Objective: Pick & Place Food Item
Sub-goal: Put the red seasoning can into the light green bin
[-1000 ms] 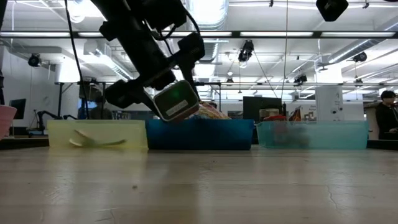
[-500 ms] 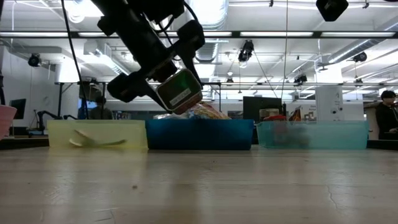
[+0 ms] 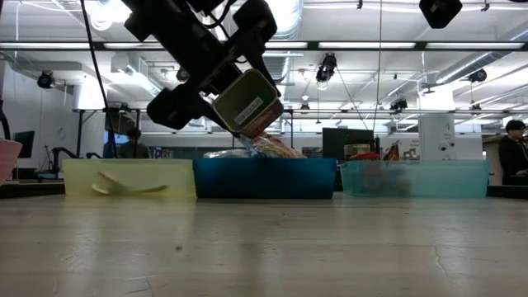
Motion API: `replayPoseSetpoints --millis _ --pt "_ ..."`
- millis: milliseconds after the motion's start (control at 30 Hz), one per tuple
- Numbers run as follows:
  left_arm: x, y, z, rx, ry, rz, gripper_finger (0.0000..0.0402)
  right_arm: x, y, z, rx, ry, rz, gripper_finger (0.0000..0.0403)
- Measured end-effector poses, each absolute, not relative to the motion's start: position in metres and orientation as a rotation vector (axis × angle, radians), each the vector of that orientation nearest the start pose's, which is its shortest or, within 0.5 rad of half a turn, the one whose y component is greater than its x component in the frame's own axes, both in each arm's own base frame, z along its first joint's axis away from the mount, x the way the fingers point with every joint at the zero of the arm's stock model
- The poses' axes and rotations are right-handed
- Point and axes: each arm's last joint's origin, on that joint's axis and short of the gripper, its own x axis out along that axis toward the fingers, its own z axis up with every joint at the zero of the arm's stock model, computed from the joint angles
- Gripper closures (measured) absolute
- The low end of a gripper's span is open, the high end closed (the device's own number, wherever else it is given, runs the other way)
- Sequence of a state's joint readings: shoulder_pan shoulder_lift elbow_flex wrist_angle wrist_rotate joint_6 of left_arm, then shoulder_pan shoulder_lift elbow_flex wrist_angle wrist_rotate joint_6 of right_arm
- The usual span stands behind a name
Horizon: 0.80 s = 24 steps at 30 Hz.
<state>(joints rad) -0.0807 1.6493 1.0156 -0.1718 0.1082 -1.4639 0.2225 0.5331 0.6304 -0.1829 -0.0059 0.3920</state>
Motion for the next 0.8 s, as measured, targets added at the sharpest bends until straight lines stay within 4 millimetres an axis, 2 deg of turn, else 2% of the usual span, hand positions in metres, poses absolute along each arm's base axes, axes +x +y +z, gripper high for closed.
replayPoseSetpoints --millis 133,533,800 --pt "0.339 -0.030 0.204 -1.311 0.781 0.391 0.0114 0.124 0.028 0.313 0.381 0.128 0.208 0.0150" --pt "0.336 -0.036 0.213 -1.250 0.762 0.334 0.0114 0.124 0.028 0.313 0.381 0.128 0.208 0.0150" --pt "0.339 -0.038 0.217 -1.202 0.757 0.226 0.0114 0.124 0.028 0.313 0.381 0.128 0.208 0.0150"
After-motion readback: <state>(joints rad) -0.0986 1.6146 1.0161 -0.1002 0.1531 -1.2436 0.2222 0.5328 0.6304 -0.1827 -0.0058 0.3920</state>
